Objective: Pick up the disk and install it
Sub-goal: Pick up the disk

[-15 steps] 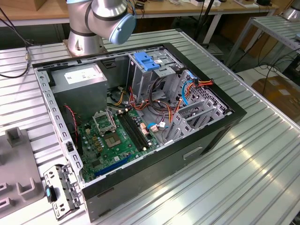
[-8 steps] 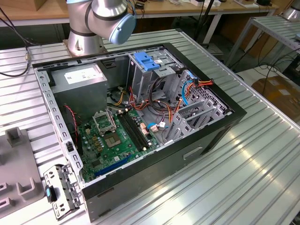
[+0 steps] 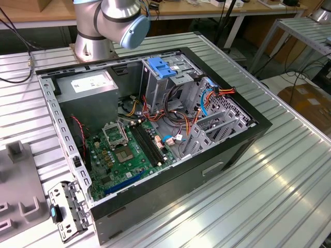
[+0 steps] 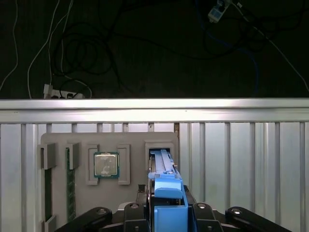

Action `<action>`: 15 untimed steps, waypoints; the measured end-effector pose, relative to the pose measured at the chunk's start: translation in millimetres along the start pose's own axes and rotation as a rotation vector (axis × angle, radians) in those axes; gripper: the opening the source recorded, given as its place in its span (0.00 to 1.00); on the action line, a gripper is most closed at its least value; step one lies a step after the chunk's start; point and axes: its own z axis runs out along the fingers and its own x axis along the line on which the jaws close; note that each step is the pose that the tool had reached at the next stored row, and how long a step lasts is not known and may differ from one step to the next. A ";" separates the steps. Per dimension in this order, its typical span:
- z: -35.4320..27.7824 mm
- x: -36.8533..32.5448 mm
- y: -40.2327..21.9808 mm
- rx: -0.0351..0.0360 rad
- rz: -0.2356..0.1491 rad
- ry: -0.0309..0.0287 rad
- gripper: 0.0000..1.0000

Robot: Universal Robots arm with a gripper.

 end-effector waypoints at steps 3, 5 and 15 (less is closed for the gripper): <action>-4.5 0.1 0.0 0.0000 0.000 0.0024 0.37; -7.8 0.1 0.1 0.0001 0.000 0.0036 0.37; -26.7 0.5 0.3 0.0001 0.000 0.0067 0.37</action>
